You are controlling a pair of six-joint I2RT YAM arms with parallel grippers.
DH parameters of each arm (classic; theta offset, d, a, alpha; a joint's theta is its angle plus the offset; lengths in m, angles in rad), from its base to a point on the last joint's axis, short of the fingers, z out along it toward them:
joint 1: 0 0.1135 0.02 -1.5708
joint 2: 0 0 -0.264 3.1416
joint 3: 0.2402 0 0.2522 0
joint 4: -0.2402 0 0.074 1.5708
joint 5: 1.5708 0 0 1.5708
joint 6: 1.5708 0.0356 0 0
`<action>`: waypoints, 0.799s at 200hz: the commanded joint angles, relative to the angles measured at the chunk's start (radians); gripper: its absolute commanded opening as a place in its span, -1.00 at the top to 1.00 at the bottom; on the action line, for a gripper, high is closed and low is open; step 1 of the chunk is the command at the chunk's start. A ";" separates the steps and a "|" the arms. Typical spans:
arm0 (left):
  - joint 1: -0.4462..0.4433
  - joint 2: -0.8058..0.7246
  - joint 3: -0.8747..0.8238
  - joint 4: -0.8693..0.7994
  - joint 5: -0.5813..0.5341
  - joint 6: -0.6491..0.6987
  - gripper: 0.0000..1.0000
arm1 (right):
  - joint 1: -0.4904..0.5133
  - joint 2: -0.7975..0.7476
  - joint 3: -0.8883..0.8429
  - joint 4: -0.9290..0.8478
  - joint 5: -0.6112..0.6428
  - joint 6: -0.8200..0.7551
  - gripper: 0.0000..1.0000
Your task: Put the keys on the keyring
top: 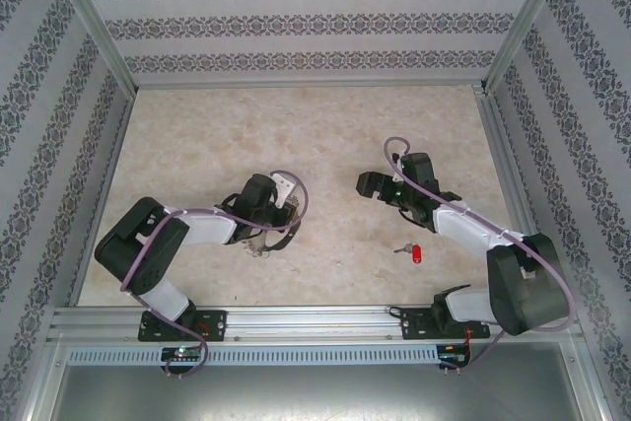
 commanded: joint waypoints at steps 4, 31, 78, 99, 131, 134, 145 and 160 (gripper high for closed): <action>-0.012 -0.039 0.023 -0.082 0.114 0.098 1.00 | 0.009 0.003 0.038 -0.026 -0.068 -0.033 -0.81; -0.012 -0.021 0.065 -0.134 0.230 0.140 1.00 | 0.006 0.031 0.057 -0.046 -0.113 -0.030 -0.64; -0.012 0.040 0.141 -0.227 0.338 0.217 1.00 | -0.011 0.021 0.037 -0.070 -0.115 0.008 -0.53; -0.012 0.055 0.157 -0.228 0.330 0.228 1.00 | -0.016 0.010 0.033 -0.089 -0.110 0.008 -0.53; -0.012 0.071 0.176 -0.233 0.315 0.234 1.00 | -0.021 -0.011 0.023 -0.112 -0.085 0.013 -0.52; -0.012 0.073 0.179 -0.234 0.313 0.234 1.00 | -0.021 -0.012 0.023 -0.117 -0.081 0.014 -0.52; -0.012 0.079 0.185 -0.234 0.307 0.228 1.00 | -0.023 -0.020 0.023 -0.143 -0.056 0.019 -0.50; -0.012 0.088 0.194 -0.233 0.281 0.210 1.00 | -0.024 -0.037 0.027 -0.216 0.012 0.032 -0.48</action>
